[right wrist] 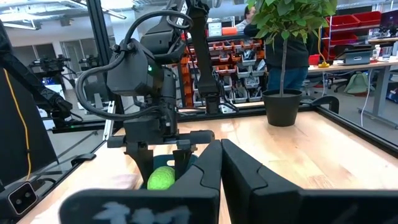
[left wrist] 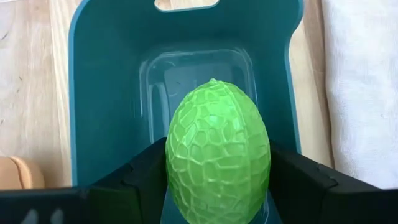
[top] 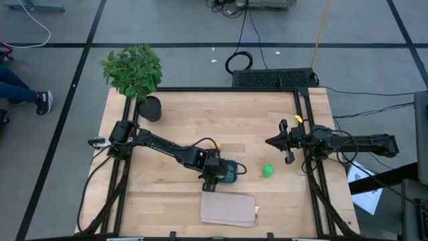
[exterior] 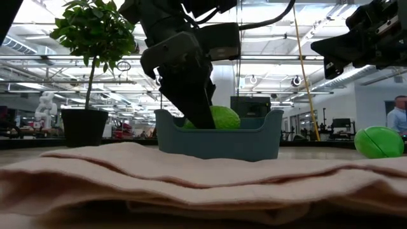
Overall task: Pick and placing Produce into tupperware
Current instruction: Put the green melon into the blue bin
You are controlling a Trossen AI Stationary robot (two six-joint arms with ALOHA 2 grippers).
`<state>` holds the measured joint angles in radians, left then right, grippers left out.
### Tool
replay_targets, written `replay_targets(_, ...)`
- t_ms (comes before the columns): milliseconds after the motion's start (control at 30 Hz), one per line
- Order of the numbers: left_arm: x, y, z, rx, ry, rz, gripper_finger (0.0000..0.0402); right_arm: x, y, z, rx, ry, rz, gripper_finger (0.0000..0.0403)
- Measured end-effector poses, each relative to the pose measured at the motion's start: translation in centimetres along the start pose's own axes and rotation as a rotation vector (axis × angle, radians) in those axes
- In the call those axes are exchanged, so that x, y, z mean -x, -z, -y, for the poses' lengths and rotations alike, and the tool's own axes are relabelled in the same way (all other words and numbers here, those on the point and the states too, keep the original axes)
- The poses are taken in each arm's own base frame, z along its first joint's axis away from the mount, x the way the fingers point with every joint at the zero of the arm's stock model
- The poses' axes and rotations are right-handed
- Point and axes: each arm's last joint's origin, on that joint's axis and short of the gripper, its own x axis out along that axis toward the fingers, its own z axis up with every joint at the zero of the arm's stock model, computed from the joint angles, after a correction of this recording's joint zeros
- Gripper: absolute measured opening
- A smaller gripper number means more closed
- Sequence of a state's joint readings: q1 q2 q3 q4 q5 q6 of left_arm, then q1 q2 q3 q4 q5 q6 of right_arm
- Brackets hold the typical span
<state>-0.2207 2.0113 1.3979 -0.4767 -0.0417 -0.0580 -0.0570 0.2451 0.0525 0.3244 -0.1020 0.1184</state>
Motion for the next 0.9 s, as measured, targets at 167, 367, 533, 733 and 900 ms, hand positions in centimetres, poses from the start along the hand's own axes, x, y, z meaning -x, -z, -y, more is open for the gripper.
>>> replay_targets(167, 0.0, 0.2, 0.0, -0.013, -0.002, -0.022, 0.023, 0.0, 0.0, 0.0, 0.0, 0.0, 0.0, 0.0)
replay_targets(367, 0.0, 0.2, -0.3, -0.005, -0.005, -0.024, 0.023, 0.0, 0.0, 0.0, 0.0, 0.0, 0.0, 0.0)
replay_targets(533, -0.6, 0.4, -0.8, -0.007, 0.004, -0.04, 0.023, 0.0, 0.0, 0.0, 0.0, 0.0, 0.0, 0.0)
replay_targets(733, -1.2, 0.6, -0.8, -0.024, 0.008, -0.053, 0.023, 0.0, 0.0, 0.0, 0.0, 0.001, -0.003, 0.0)
replay_targets(900, -1.2, 0.6, -0.8, -0.032, 0.012, -0.054, 0.023, 0.0, 0.1, 0.0, -0.001, 0.001, -0.005, 0.0)
